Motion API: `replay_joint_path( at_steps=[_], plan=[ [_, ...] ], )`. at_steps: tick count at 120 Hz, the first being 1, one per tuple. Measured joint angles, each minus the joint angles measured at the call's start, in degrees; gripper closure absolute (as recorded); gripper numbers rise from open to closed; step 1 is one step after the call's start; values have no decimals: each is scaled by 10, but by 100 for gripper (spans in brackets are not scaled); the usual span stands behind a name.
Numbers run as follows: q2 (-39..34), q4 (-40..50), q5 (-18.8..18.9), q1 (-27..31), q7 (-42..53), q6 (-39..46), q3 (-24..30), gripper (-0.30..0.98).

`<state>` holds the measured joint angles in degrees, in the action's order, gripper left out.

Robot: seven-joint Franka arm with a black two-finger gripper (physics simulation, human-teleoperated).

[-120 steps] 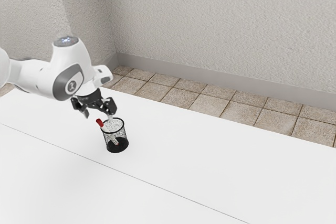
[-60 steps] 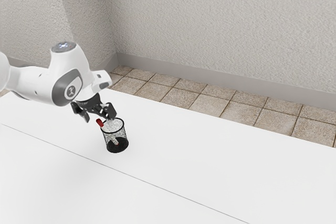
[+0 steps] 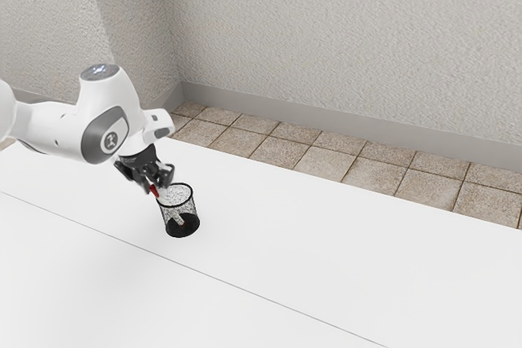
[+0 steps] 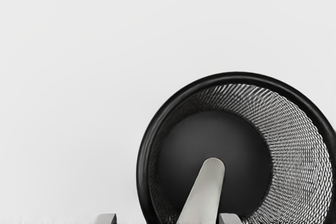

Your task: Take the marker out of the pen holder and place it to the left of the pen holder.

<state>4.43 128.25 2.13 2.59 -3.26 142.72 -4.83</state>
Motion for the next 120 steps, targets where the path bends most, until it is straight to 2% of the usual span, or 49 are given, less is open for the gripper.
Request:
replay_joint_path(
  at_steps=[10, 25, 34, 45, 59, 69, 82, 98, 120],
  plan=[
    [-2, 0, 0, -1, 0, -3, 0, 61],
    [-7, 0, 2, -1, -2, -5, 6, 70],
    [-11, -1, 6, 2, -6, -5, 22, 72],
    [-26, 0, 10, -21, -12, -7, 28, 75],
    [-109, -17, 21, -54, -20, -43, 21, 76],
    [-144, -52, 36, -26, -26, -90, 2, 77],
    [-149, -71, 61, -6, -32, -137, -6, 78],
    [-87, -102, 82, 23, -36, -196, -8, 78],
    [86, -258, 87, 60, -20, -340, -8, 79]
  ],
)
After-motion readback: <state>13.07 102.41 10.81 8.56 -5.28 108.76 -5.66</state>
